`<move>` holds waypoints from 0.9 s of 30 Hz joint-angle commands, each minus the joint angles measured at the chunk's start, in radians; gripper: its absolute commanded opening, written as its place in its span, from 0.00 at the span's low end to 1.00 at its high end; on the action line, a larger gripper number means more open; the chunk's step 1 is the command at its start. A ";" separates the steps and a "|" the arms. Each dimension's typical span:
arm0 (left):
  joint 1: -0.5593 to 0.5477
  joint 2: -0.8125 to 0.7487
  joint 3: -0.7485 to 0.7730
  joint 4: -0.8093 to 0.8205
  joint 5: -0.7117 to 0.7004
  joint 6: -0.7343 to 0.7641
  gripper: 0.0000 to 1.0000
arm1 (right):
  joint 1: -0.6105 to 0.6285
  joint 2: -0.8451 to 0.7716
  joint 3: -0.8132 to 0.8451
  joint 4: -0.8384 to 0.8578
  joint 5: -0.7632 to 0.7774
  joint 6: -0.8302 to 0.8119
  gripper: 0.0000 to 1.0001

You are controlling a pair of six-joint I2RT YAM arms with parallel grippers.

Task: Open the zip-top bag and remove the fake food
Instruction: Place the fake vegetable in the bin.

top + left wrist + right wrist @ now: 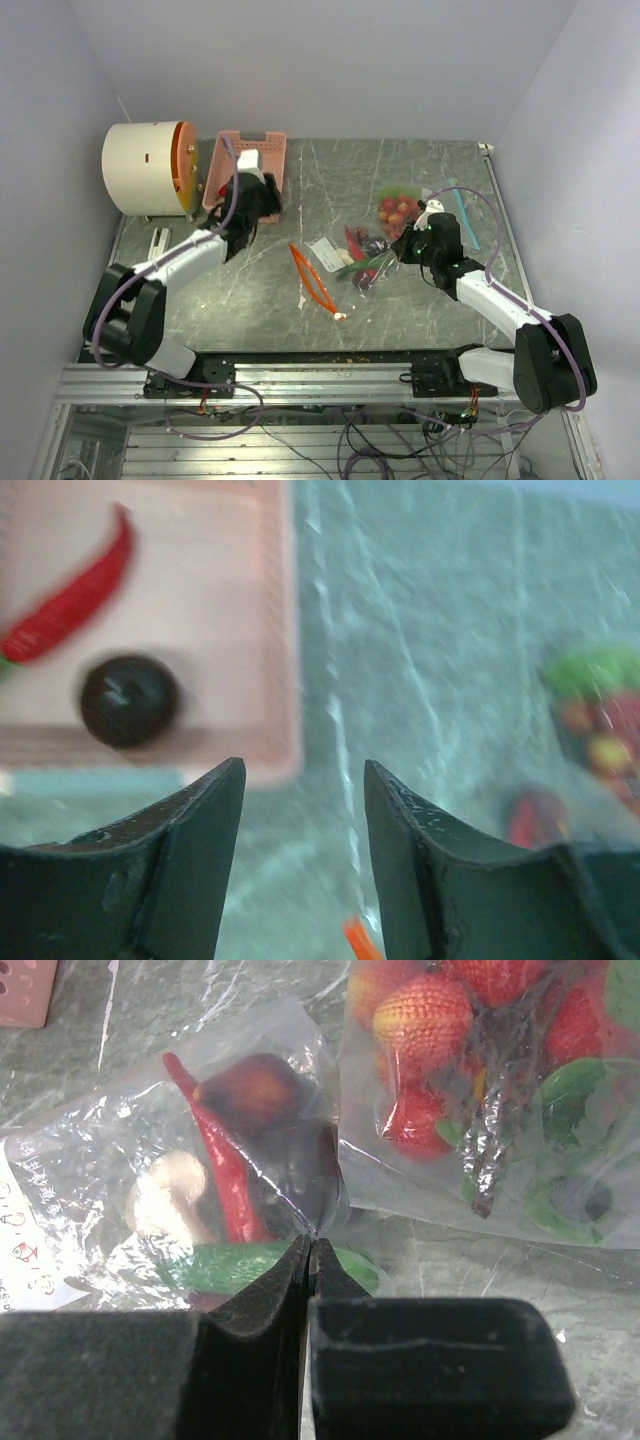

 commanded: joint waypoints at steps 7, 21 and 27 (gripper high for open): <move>-0.148 -0.375 -0.404 0.049 0.094 -0.217 0.42 | -0.005 -0.053 0.009 -0.003 0.007 -0.007 0.00; -0.322 -0.325 -0.587 0.207 0.301 -0.392 0.39 | -0.004 -0.028 0.028 0.028 -0.037 0.011 0.00; -0.395 -0.177 -0.528 0.292 0.282 -0.401 0.40 | -0.004 -0.041 0.020 0.026 -0.038 0.010 0.00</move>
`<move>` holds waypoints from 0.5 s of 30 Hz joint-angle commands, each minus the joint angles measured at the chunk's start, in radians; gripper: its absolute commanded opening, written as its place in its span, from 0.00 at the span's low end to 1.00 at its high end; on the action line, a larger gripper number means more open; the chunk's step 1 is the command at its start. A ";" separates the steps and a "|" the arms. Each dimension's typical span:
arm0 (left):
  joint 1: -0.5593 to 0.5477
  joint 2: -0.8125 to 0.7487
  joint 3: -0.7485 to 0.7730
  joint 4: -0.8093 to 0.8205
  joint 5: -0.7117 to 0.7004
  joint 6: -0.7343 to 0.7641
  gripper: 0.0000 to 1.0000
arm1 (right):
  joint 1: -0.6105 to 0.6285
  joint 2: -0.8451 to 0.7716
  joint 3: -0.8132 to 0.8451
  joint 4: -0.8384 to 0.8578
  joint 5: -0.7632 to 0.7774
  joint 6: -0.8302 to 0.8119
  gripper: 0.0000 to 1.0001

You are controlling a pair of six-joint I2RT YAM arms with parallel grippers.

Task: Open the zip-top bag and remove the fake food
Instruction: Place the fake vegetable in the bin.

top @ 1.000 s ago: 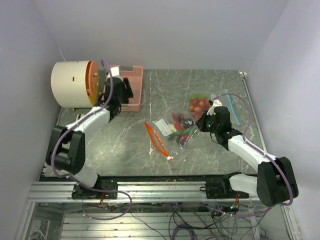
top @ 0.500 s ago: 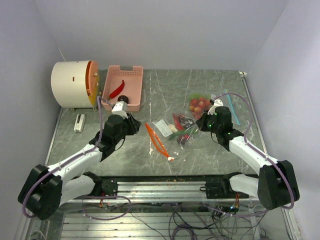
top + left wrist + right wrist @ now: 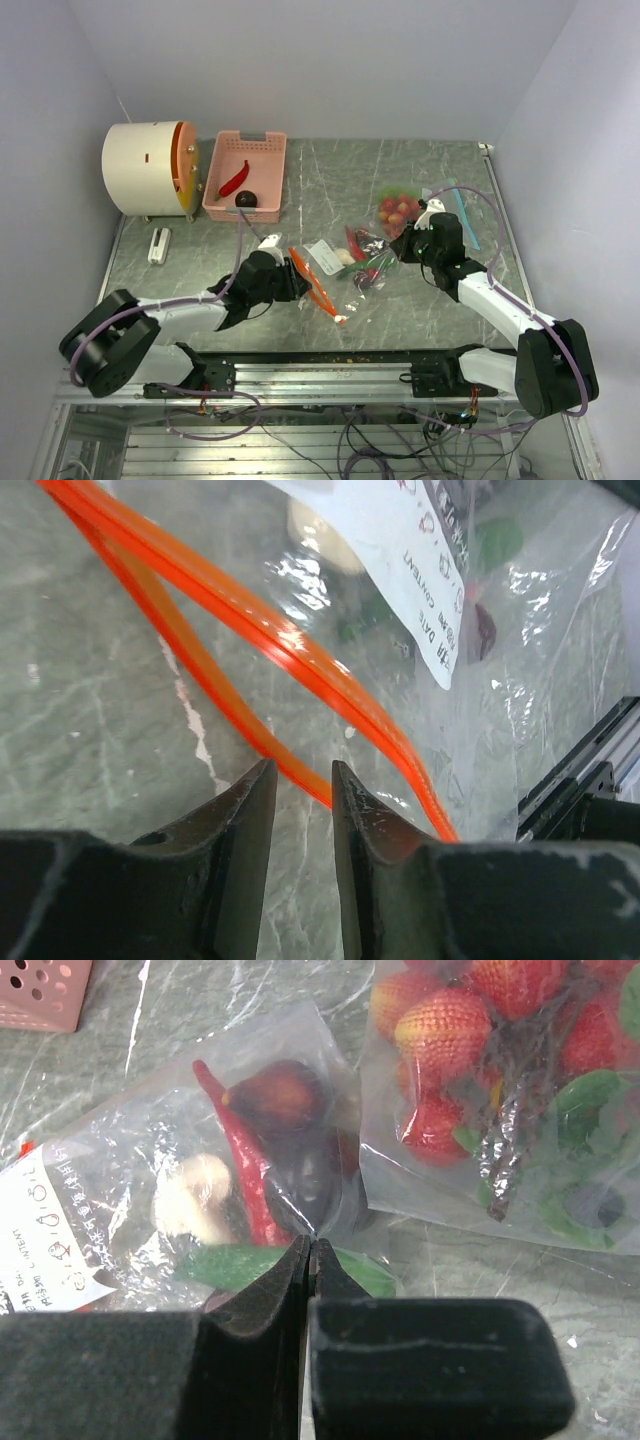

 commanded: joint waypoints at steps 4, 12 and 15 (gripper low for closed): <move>-0.080 0.186 0.114 0.161 -0.010 -0.030 0.40 | -0.005 -0.021 0.014 0.027 -0.007 0.003 0.00; -0.115 0.322 0.239 0.193 -0.027 -0.027 0.40 | -0.004 -0.032 0.010 0.018 -0.010 0.001 0.00; -0.120 0.339 0.281 0.166 -0.054 -0.013 0.40 | -0.005 -0.027 0.009 0.024 -0.016 0.001 0.00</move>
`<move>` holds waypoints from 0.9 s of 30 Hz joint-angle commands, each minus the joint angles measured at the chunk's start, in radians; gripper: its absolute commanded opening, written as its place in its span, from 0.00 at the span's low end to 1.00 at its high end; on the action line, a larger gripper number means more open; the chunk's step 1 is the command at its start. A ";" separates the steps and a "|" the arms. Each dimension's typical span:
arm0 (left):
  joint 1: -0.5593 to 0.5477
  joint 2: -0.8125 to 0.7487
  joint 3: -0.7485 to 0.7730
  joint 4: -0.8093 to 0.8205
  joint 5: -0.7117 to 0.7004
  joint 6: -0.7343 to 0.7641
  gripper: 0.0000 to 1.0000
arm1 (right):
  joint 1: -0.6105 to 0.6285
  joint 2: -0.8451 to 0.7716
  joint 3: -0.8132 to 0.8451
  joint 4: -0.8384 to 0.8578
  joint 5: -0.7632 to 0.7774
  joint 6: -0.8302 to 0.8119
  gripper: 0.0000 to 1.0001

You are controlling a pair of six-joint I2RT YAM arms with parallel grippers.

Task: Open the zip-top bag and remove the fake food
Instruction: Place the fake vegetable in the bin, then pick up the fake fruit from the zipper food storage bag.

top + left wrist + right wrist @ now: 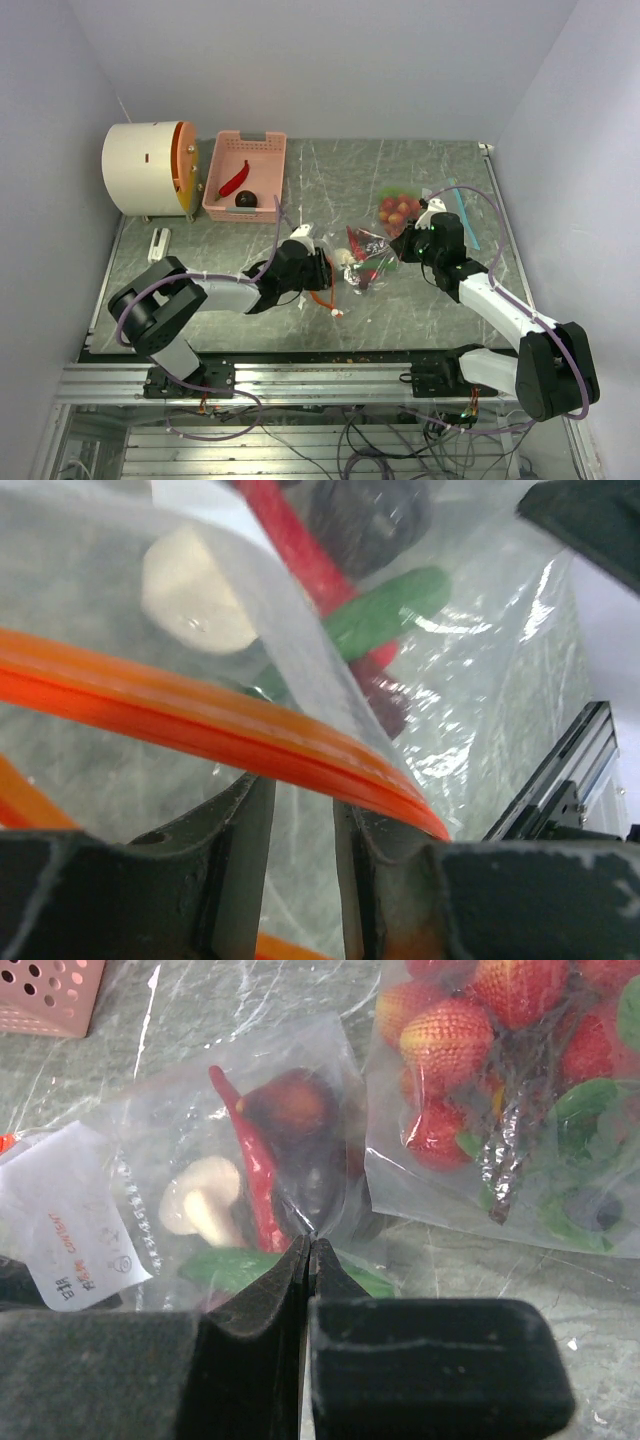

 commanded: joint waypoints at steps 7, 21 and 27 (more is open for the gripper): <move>-0.015 0.084 0.154 0.005 -0.040 0.063 0.58 | -0.004 -0.009 0.009 0.026 -0.018 0.002 0.00; -0.031 0.077 0.028 0.109 -0.065 0.199 0.60 | -0.004 -0.001 0.005 0.027 -0.016 0.001 0.00; -0.038 0.086 -0.004 0.185 -0.011 0.365 0.43 | -0.003 -0.002 0.015 0.015 -0.022 -0.006 0.00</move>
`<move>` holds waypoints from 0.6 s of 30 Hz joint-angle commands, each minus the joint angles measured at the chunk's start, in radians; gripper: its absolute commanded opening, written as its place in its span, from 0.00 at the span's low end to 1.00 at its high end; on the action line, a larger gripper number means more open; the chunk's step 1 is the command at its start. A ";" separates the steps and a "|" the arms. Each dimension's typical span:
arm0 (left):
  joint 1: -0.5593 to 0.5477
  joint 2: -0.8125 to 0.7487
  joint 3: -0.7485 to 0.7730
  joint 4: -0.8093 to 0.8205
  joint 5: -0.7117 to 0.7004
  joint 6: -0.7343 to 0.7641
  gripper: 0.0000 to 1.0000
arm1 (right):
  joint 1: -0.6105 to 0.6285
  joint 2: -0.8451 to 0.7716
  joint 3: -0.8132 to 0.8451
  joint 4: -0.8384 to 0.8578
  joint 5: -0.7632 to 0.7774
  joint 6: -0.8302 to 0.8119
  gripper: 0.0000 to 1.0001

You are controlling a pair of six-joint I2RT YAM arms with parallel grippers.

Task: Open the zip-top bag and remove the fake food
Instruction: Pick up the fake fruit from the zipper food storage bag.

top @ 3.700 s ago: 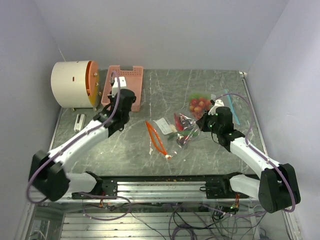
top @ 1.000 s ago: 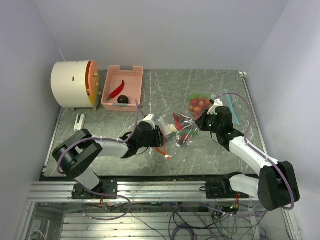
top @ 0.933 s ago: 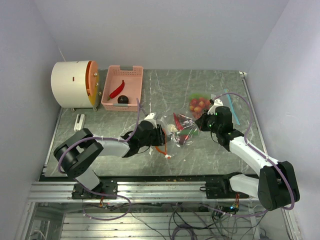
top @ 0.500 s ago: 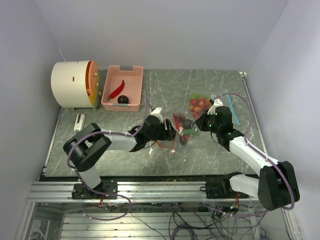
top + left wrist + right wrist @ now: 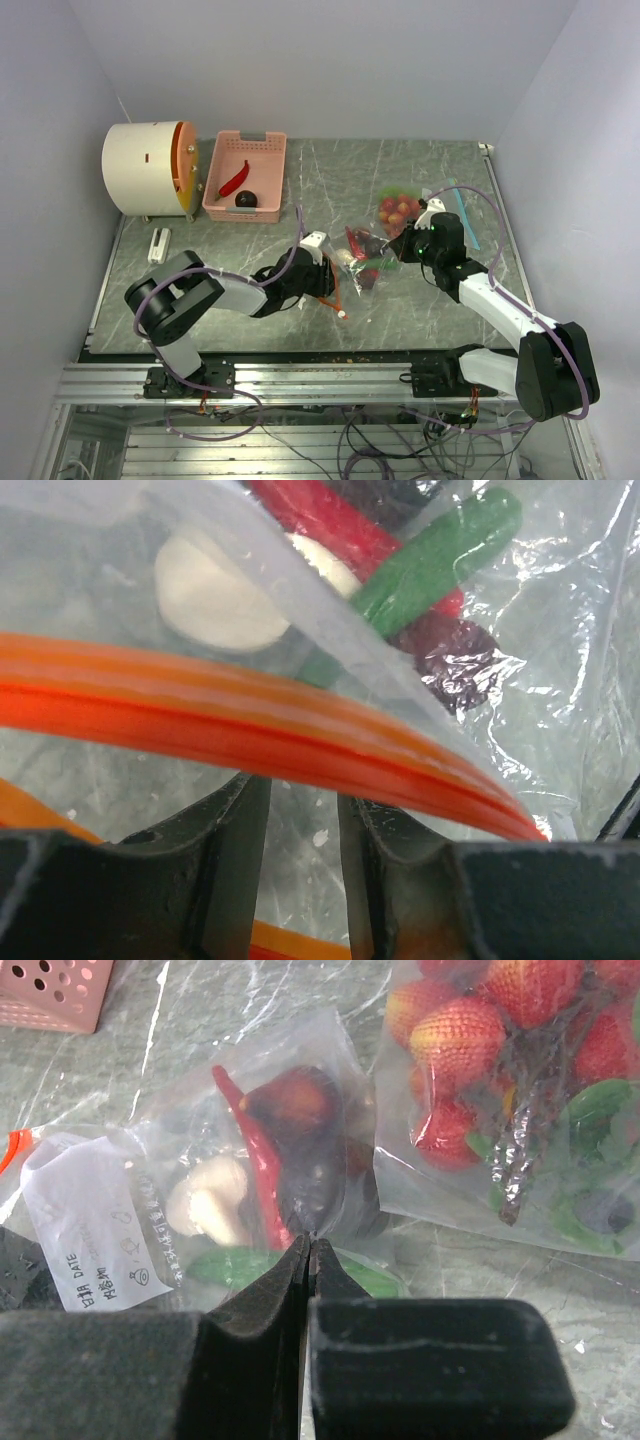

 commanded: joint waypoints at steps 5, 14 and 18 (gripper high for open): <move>-0.021 0.042 -0.010 0.221 0.062 0.217 0.48 | -0.004 -0.009 0.018 0.000 0.001 -0.010 0.00; -0.077 0.156 0.015 0.297 -0.059 0.291 0.53 | -0.004 -0.018 0.018 -0.014 0.018 -0.015 0.00; -0.087 0.198 -0.004 0.402 -0.070 0.320 0.61 | -0.004 -0.013 0.021 -0.014 0.014 -0.015 0.00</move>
